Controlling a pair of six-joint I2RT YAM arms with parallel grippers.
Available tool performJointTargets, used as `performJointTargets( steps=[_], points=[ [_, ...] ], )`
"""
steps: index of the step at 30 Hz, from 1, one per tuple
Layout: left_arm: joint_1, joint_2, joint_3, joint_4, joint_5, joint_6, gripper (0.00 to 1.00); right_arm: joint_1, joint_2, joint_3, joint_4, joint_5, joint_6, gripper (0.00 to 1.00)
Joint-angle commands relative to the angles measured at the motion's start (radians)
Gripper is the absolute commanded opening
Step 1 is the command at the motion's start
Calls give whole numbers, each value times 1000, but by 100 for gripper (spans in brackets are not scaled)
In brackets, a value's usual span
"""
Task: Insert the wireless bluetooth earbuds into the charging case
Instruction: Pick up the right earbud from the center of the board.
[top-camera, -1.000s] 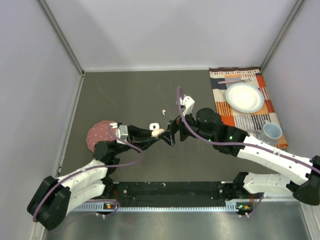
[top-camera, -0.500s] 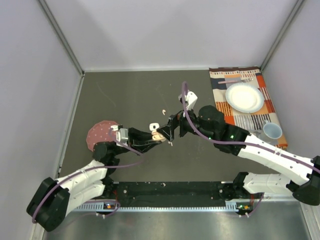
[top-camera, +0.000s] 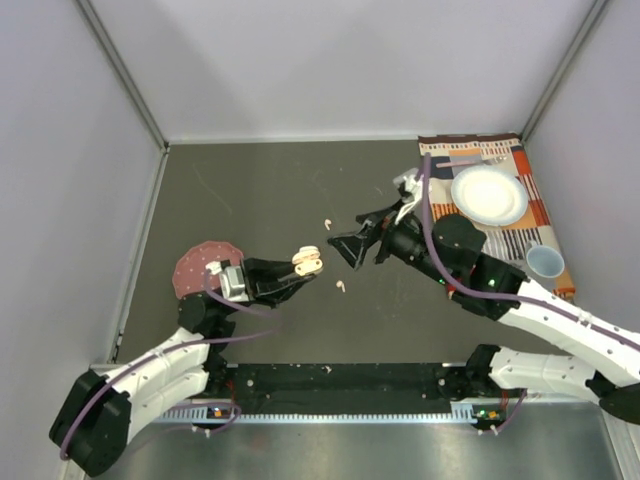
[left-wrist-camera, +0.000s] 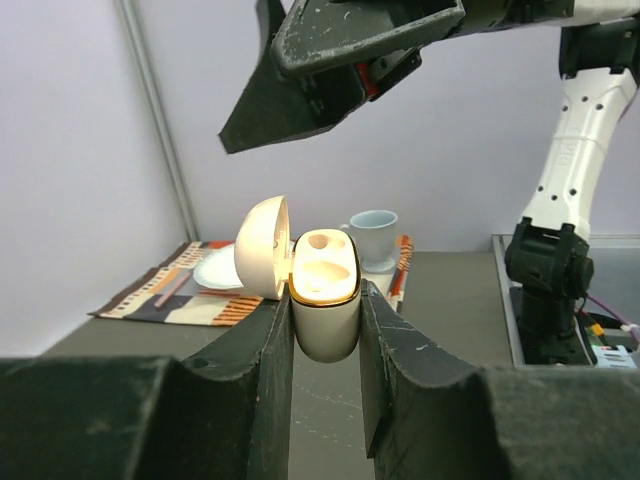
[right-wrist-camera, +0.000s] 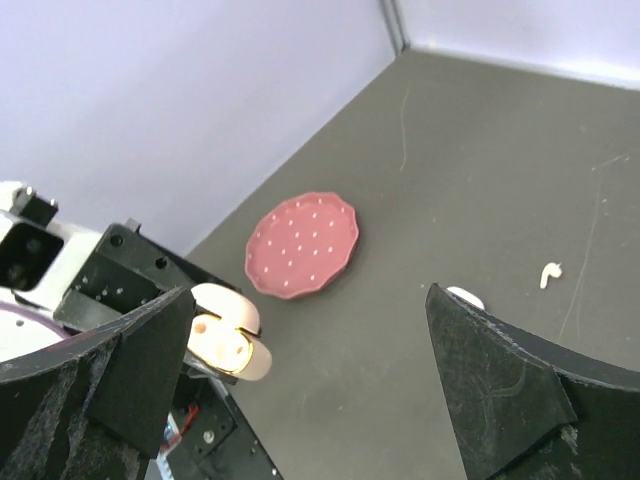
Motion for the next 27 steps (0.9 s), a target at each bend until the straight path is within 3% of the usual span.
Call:
performJointTargets(
  steps=[1, 4, 10, 14, 27],
  points=[
    [-3, -63, -25, 46, -94, 61, 0, -24, -72, -38, 62, 110, 57, 99],
    [-3, -113, -25, -41, -127, 100, 0, -52, -99, -70, 48, 168, 101, 98],
    [-2, -238, -5, -218, -149, 152, 0, -185, -67, -93, -84, 167, 187, 85],
    [-2, -310, 13, -321, -154, 178, 0, -238, -3, -94, -157, 98, 169, 80],
    [-3, -440, 44, -410, -214, 184, 0, -239, 308, -38, -273, -53, -12, 70]
  ],
)
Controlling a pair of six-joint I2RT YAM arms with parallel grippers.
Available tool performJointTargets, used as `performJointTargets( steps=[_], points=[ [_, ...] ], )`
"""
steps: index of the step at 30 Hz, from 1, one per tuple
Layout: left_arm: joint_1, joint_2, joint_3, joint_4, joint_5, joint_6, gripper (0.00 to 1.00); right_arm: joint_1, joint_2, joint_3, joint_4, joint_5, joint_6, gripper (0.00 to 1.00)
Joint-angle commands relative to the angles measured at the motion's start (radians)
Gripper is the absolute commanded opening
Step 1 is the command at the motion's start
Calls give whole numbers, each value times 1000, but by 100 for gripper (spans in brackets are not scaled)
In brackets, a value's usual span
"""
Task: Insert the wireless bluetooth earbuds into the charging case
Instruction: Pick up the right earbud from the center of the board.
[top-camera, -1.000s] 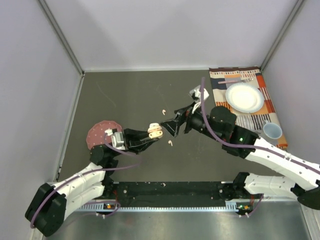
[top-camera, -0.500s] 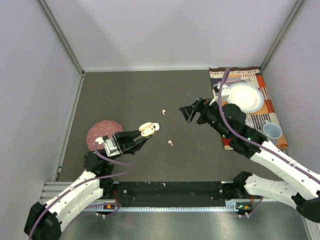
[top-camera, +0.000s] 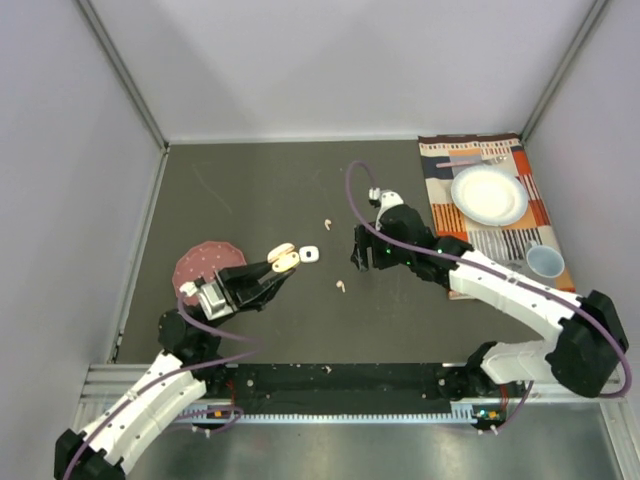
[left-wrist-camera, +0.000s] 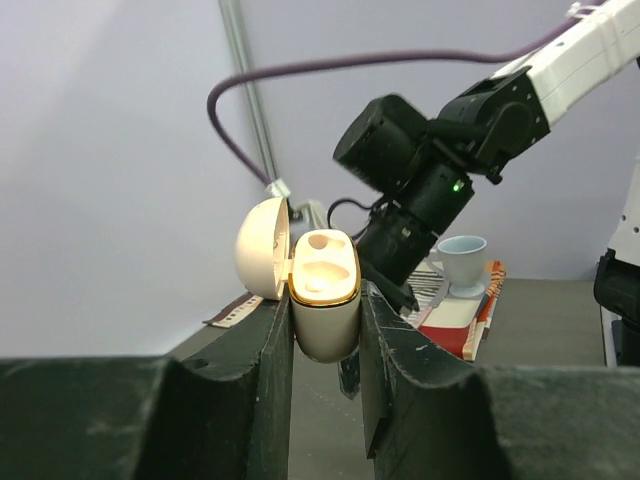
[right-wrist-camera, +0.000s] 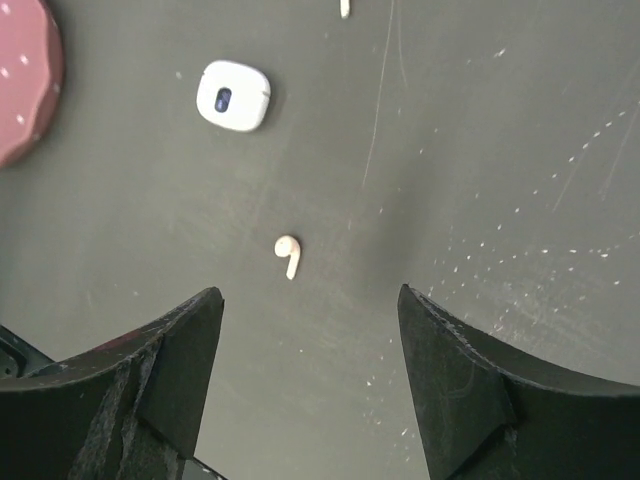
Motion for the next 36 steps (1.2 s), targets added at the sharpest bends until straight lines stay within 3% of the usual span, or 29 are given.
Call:
performJointTargets(
  steps=[1, 17, 36],
  points=[
    [-2, -20, 60, -18, -13, 7, 0, -5, 66, 53, -12, -75, -68, 70],
    [-3, -88, 101, -121, -2, 19, 0, 86, 364, 135, 18, -64, -136, 57],
    [-3, -201, 118, -245, -45, 62, 0, 97, 499, 171, 73, -130, -98, 50]
  ],
)
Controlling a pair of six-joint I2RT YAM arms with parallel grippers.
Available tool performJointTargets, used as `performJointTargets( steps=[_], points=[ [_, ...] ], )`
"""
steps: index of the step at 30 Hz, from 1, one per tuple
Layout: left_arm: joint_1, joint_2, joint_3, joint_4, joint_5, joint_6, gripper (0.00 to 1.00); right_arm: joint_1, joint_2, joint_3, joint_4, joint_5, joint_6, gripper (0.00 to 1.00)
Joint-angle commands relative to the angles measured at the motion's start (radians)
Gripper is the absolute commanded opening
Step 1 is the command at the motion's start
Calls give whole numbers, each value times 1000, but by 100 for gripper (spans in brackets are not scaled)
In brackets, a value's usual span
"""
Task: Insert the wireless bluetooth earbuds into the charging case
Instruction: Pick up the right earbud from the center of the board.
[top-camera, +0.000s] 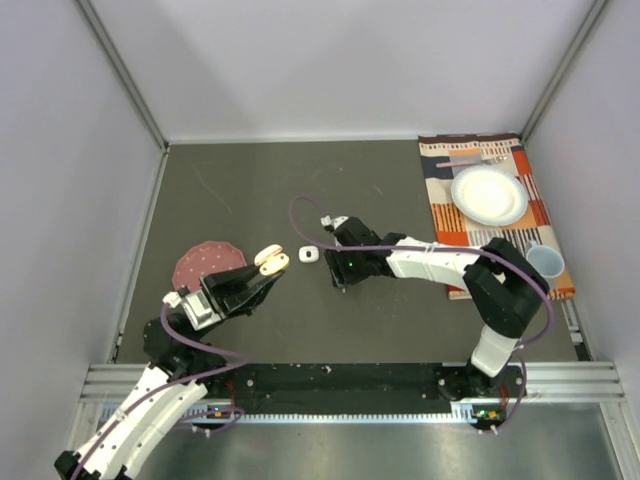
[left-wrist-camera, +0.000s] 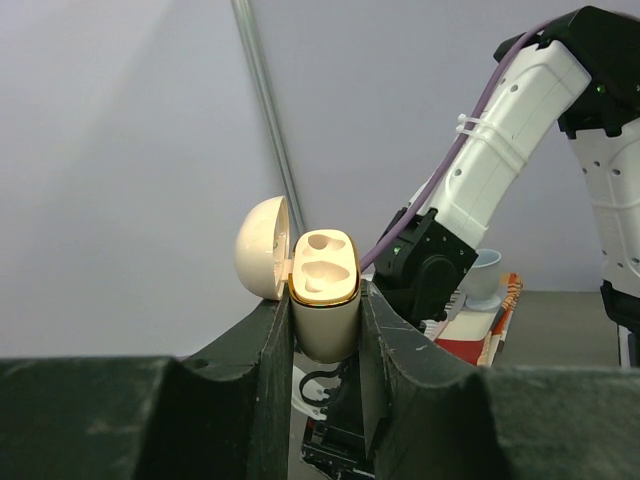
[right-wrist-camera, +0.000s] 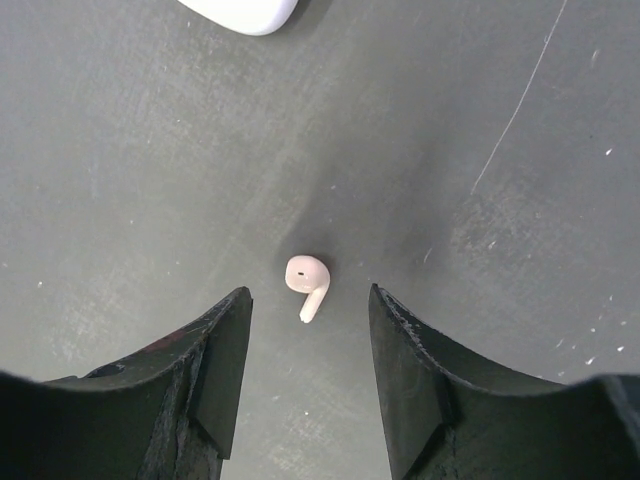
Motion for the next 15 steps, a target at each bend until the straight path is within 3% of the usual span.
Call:
performJointTargets(
  steps=[1, 15],
  points=[
    [-3, -19, 40, -8, -18, 20, 0, 14, 22, 52, 34, -13, 3, 50],
    [-3, -6, 34, -9, -21, 21, 0, 30, 40, 69, 32, 10, -18, 49]
  ],
)
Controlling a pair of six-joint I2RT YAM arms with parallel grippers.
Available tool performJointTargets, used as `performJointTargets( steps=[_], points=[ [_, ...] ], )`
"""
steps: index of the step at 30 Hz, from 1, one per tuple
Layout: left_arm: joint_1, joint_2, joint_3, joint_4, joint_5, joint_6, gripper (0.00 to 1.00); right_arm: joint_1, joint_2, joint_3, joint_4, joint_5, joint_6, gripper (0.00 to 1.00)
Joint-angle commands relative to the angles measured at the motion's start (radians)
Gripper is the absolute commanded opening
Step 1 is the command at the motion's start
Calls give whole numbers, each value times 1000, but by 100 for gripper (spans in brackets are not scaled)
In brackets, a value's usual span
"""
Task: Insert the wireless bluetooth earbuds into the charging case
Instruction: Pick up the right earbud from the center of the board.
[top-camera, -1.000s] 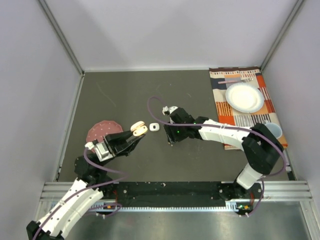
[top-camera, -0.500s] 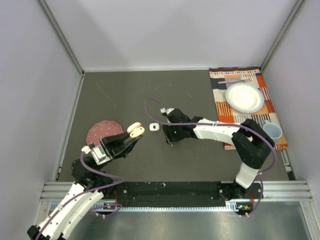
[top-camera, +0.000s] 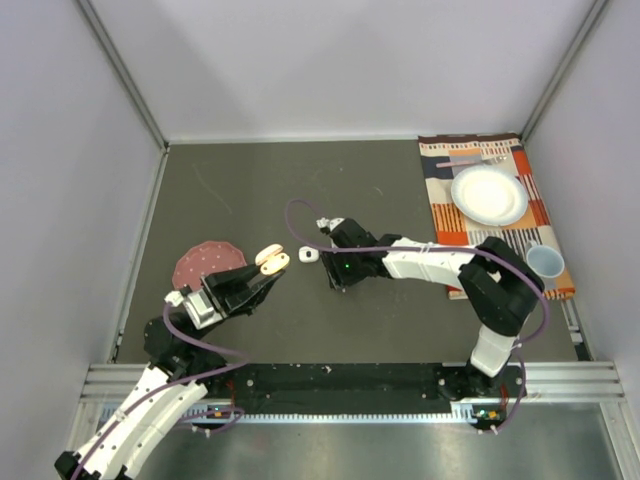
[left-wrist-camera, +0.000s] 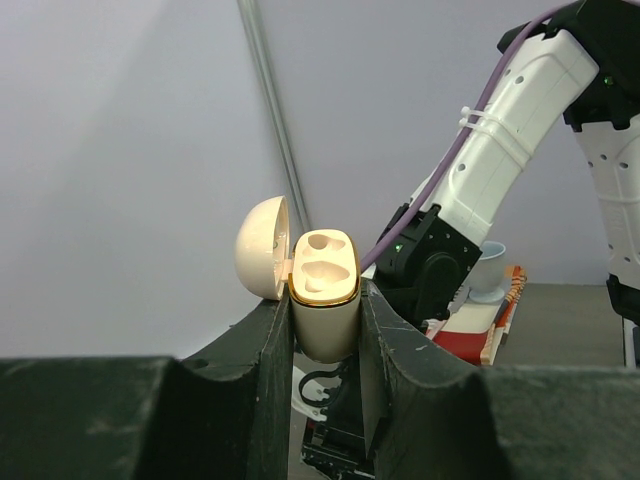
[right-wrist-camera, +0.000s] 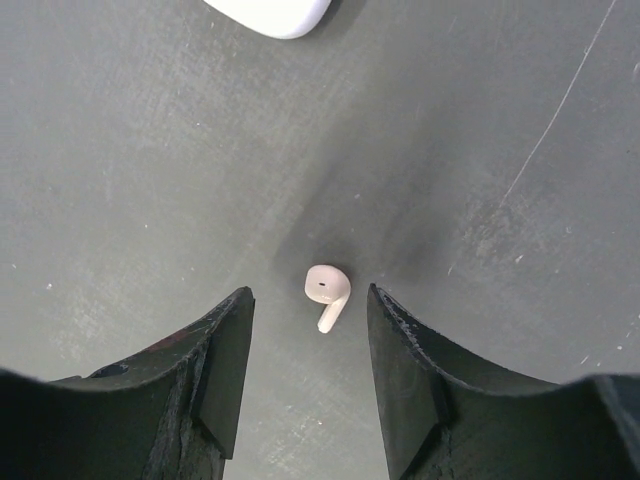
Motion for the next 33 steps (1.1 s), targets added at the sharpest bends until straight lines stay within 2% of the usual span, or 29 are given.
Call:
performJointTargets(
  steps=[1, 13, 33],
  points=[
    [-3, 5, 33, 25, -12, 7, 0, 17, 13, 61, 25, 16, -22, 49],
    [-2, 22, 35, 31, -9, 2, 0, 49, 44, 82, -22, 120, -74, 44],
    [-3, 42, 33, 48, -6, -9, 0, 50, 61, 93, -26, 117, -65, 40]
  ],
)
